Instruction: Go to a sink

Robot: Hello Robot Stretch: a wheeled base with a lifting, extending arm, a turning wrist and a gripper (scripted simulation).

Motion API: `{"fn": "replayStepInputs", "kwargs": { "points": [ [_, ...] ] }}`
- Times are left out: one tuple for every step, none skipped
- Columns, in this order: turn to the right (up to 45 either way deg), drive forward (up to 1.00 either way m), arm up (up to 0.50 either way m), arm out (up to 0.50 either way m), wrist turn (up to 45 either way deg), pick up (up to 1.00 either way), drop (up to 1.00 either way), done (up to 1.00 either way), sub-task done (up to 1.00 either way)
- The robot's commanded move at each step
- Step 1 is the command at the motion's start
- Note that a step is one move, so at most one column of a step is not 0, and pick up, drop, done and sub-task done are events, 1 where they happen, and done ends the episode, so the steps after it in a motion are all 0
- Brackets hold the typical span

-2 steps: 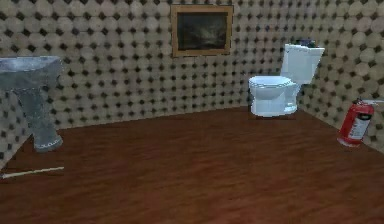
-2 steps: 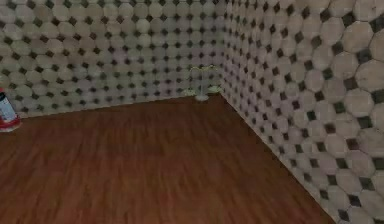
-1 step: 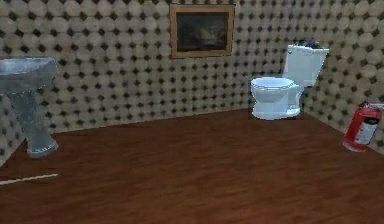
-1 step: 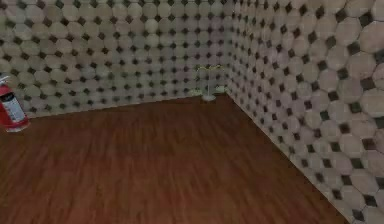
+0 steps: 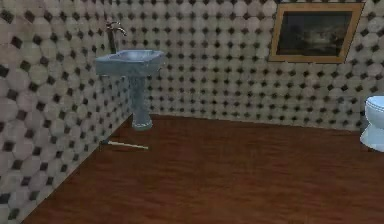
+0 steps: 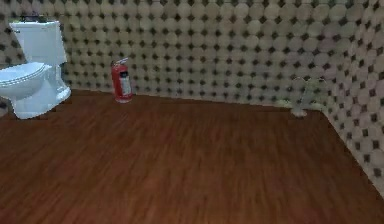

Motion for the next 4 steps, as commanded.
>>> {"fn": "replayStepInputs", "kwargs": {
  "points": [
    [0.0, 1.0, 0.0, 0.0, 0.0, 0.0, 0.0, 0.0, 0.0],
    [-6.0, 0.0, 0.0, 0.0, 0.0, 0.0, 0.0, 0.0, 0.0],
    [0.0, 0.45, 0.0, 0.0, 0.0, 0.0, 0.0, 0.0, 0.0],
    [-24.0, 0.0, 0.0, 0.0, 0.0, 0.0, 0.0, 0.0, 0.0]
  ]
}}
